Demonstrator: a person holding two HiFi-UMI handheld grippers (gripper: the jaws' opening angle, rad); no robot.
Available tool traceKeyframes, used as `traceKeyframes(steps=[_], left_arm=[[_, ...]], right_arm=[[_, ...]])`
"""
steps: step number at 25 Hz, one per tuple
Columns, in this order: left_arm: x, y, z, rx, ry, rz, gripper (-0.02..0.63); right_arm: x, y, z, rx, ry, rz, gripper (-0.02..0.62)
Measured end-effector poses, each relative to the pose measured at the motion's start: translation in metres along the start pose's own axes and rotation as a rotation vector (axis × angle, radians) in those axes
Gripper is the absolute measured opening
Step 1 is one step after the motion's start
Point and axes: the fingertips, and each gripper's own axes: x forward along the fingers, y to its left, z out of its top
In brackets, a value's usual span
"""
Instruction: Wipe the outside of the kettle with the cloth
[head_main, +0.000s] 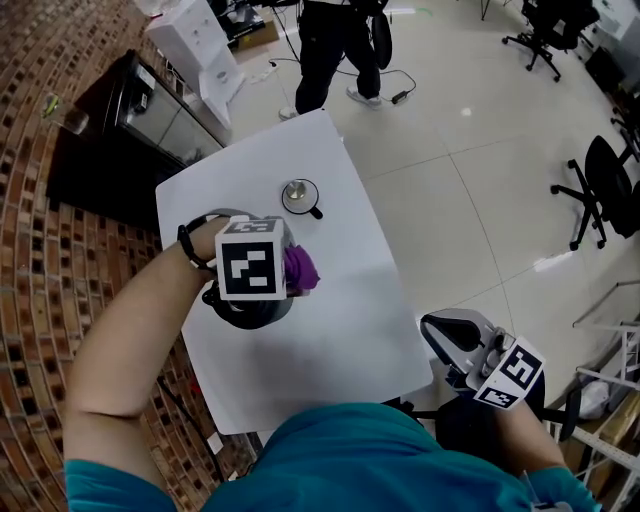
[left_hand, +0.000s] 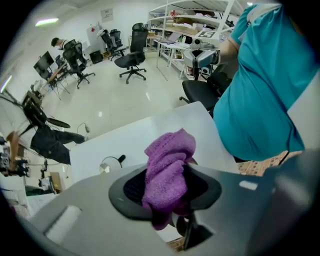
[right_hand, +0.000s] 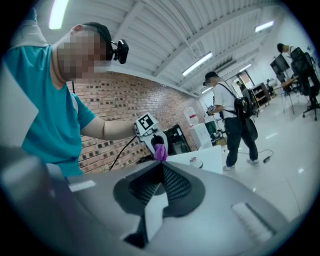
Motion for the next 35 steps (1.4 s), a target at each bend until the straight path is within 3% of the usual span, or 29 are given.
traceKeyframes(steps=[7,10,14,18,21,25,28,31,35], left_arm=[[-0.011,-0.031,0.052,0.255,0.008,0.199,0.160],[-0.009,-0.057,0.048,0.280,-0.012,0.345,0.160],[-0.009,-0.090,0.027,0.130,-0.144,0.526,0.161],[-0.009,-0.098,-0.025,-0.156,-0.225,0.659,0.161],[-0.013,-0.103,-0.056,-0.302,-0.311,0.685,0.162],[-0.017,-0.103,-0.093,-0.447,-0.392,0.658,0.164],[-0.017,-0.101,-0.114,-0.507,-0.439,0.609,0.170],[-0.013,-0.099,-0.127,-0.497,-0.426,0.576,0.170],[-0.033,-0.099,-0.143,-0.502,-0.355,0.637,0.170]], right_arm=[[0.003,0.008,0.006,-0.013,-0.013,0.008,0.003],[0.006,0.011,0.006,-0.014,-0.015,0.011,0.003],[0.011,0.013,0.004,-0.012,-0.002,0.019,0.003],[0.022,0.023,0.002,-0.018,0.028,0.052,0.003],[0.035,0.034,0.001,-0.027,0.051,0.076,0.003],[0.049,0.047,0.001,-0.043,0.077,0.096,0.003],[0.054,0.053,0.003,-0.055,0.093,0.096,0.003],[0.056,0.056,0.007,-0.065,0.093,0.087,0.003],[0.054,0.056,0.011,-0.069,0.076,0.080,0.003]])
